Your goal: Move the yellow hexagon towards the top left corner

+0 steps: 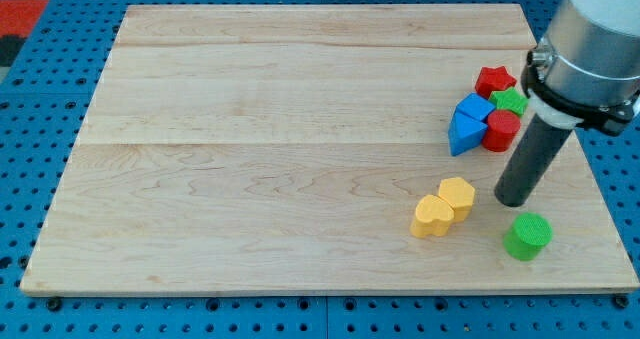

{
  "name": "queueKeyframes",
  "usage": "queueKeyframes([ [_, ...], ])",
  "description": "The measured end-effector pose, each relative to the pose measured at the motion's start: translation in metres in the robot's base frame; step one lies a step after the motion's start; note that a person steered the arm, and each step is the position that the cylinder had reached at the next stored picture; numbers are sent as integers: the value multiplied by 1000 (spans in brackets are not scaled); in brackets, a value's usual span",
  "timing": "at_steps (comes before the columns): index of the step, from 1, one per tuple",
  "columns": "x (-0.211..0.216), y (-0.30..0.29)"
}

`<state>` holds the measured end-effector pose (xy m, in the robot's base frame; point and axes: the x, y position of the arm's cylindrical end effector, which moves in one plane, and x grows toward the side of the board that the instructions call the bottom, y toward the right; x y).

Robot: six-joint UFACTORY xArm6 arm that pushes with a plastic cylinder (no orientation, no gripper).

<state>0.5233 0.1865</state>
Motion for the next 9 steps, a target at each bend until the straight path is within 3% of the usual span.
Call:
queueKeyframes([
  [4,-4,-102],
  [6,-88,-172],
  [8,-140,-232],
  [9,-139,-177],
])
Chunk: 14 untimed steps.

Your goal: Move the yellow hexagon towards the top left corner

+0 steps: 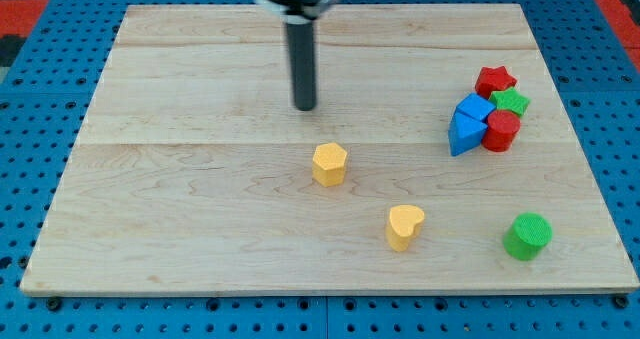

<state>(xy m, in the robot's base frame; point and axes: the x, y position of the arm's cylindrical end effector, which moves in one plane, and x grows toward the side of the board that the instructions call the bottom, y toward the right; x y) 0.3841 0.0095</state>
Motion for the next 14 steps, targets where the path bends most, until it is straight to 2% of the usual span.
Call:
queueKeyframes([
  [1,1,45],
  [2,31,52],
  [4,101,10],
  [6,104,4],
  [7,149,9],
  [9,156,-11],
  [12,-15,-71],
  [14,-50,-104],
])
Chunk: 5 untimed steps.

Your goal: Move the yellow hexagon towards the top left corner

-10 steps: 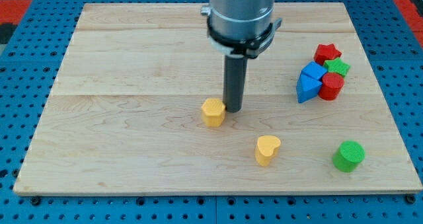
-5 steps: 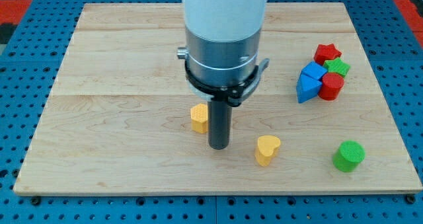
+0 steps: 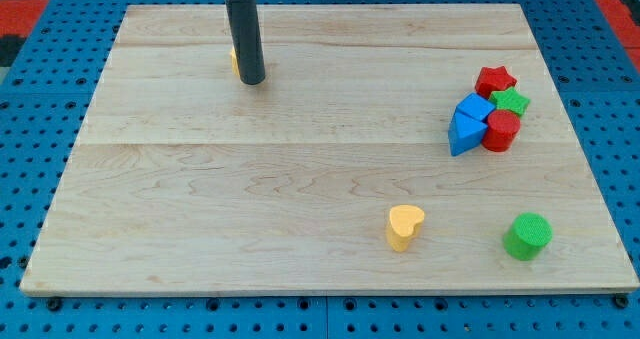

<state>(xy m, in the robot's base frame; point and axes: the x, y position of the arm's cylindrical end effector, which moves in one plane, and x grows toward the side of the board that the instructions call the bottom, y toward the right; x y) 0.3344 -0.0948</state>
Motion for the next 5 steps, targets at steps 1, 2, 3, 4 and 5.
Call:
queueKeyframes([
  [1,0,-12],
  [2,3,26],
  [3,-23,43],
  [4,-23,36],
  [5,-30,18],
])
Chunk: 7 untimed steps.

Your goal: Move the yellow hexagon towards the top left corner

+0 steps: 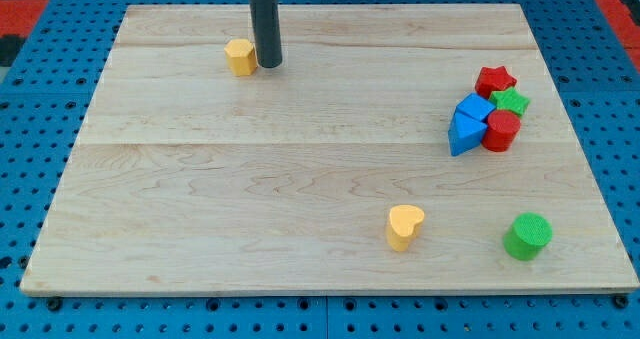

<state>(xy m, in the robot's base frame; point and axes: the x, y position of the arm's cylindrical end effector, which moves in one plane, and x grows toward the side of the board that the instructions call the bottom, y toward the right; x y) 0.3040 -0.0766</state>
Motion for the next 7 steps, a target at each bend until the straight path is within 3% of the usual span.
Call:
queueKeyframes([
  [3,-2,-92],
  [5,5,-113],
  [6,51,-99],
  [7,66,-101],
])
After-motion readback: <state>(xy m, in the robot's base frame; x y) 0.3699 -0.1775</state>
